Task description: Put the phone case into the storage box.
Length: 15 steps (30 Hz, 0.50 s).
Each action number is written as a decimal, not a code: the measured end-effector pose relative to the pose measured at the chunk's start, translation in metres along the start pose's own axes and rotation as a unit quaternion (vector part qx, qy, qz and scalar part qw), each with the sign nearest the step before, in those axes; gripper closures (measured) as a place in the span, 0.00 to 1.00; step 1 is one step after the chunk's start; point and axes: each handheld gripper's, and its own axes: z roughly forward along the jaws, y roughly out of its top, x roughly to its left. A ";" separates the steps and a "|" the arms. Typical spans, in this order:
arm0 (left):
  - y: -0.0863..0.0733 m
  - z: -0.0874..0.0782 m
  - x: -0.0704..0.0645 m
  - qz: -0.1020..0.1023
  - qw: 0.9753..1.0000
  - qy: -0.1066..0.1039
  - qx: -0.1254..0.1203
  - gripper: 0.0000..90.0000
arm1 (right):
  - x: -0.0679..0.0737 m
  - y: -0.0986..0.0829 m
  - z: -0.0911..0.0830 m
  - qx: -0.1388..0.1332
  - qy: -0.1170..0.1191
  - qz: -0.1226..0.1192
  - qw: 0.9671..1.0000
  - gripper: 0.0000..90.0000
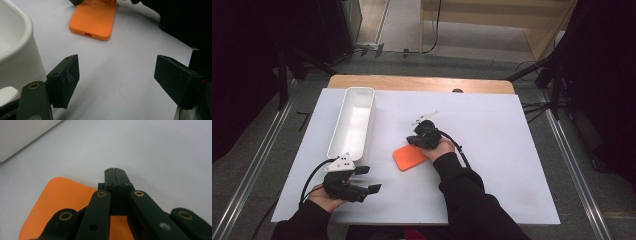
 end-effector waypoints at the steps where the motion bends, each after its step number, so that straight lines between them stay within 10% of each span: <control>1: 0.000 0.000 0.000 0.000 1.000 0.000 0.000 0.22 | 0.001 -0.001 -0.001 0.001 0.000 -0.003 1.000 0.98; 15: 0.000 0.001 0.000 0.001 1.000 0.001 0.003 0.23 | 0.004 -0.021 -0.016 0.000 0.008 -0.005 1.000 0.98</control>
